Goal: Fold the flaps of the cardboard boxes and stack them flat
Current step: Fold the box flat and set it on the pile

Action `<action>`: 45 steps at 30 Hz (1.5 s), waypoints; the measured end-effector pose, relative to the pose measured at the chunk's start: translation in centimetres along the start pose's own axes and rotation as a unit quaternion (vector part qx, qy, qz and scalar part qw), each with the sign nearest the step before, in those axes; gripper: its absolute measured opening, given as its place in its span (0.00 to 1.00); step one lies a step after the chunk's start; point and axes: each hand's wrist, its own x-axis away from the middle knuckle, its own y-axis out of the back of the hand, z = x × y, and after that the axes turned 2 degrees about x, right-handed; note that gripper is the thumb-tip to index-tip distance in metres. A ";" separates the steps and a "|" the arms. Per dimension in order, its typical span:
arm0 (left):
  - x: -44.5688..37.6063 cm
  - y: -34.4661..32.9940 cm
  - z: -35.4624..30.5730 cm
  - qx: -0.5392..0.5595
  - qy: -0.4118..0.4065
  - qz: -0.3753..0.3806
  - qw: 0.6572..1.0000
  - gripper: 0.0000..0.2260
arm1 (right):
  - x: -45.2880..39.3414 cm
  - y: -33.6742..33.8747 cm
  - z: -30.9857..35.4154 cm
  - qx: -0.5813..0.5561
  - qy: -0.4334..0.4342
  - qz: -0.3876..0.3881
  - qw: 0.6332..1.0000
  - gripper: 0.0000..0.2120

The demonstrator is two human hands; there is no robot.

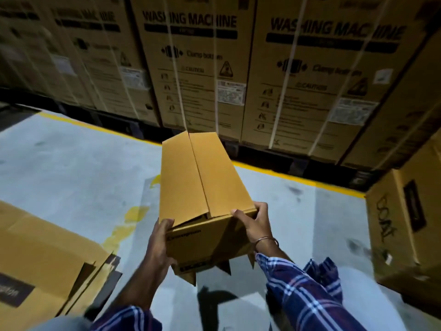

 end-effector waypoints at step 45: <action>-2.4 3.9 9.8 -0.078 0.103 -0.052 0.990 0.15 | -1.3 -1.0 -10.6 0.124 -0.208 -0.142 0.960 0.35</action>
